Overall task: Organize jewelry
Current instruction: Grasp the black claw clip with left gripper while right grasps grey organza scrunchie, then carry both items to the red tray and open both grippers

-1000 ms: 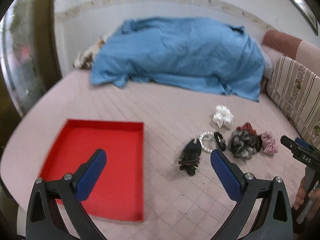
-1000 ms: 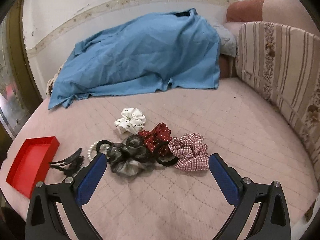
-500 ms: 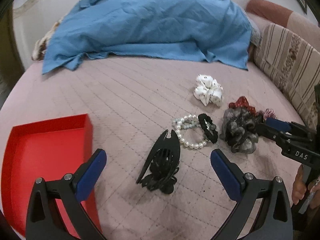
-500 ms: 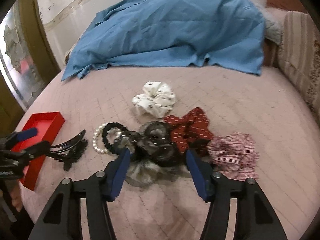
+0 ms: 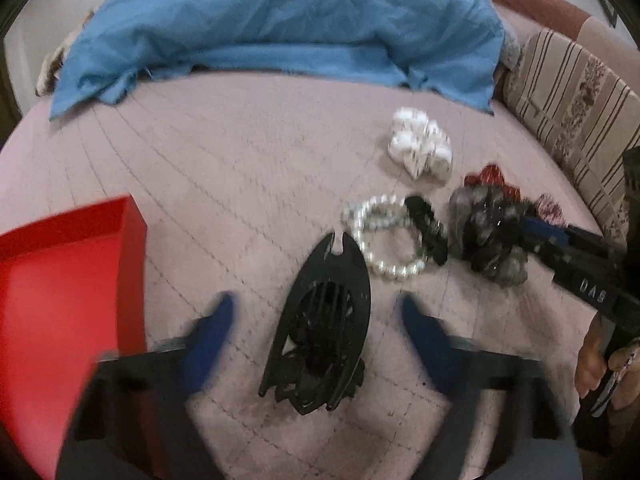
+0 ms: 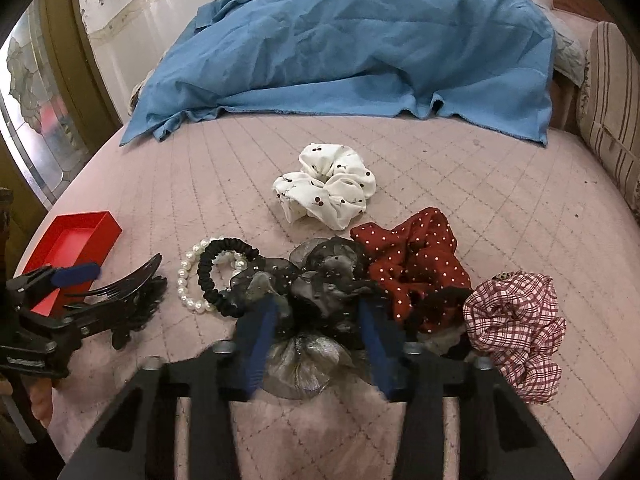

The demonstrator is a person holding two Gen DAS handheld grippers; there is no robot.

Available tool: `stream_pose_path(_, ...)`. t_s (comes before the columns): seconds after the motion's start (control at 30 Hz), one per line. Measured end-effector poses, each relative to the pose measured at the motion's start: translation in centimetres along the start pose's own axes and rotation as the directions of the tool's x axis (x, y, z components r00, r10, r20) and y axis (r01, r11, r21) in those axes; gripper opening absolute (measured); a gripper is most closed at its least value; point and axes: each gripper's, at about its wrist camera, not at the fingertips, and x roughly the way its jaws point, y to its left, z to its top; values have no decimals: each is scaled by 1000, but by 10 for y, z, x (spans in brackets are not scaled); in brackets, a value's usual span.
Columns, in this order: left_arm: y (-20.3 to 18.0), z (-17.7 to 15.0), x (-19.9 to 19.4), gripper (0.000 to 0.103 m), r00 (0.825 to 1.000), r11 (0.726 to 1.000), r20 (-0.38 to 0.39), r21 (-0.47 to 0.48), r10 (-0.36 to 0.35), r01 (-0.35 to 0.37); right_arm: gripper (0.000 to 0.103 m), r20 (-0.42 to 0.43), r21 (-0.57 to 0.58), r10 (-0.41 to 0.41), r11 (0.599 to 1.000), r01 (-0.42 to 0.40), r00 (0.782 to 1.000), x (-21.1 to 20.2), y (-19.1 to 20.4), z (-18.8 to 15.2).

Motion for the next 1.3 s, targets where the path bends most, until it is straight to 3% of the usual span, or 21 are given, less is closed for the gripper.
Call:
stream_pose_path(0.03,1,-1,4,37,1000,1000,-28,-5,-12,11,23,0,2,4,1000,-4,1000,0,0,0)
stream_pose_path(0.17,1,-5,2,36,1000,1000,-7,-20,-10,10,11,11,23,14,1000,-14,1000,-5,-3,0)
stream_pose_path(0.47,1,-3,-36,36,994,996,83,-47,-74,78,8,54,52,49,997,-52,997,-25,1,-2)
stream_pose_path(0.67,16,1,-63,36,988,992,135,-95,-73,86,7,116,83,62,994,-72,991,-54,10,1)
stream_pose_path(0.8,36,4,-87,36,985,990,171,-136,-14,38,7,157,88,82,991,-96,984,-75,26,10)
stream_pose_path(0.97,78,13,-117,36,975,978,193,-200,107,-68,7,127,57,161,984,-169,979,-76,71,34)
stream_pose_path(1.13,133,12,-126,36,945,938,165,-254,283,-236,7,72,23,259,965,-261,963,-56,130,59)
stream_pose_path(1.3,185,3,-113,36,933,899,111,-328,343,-291,7,-4,-30,315,949,-315,949,-22,193,73)
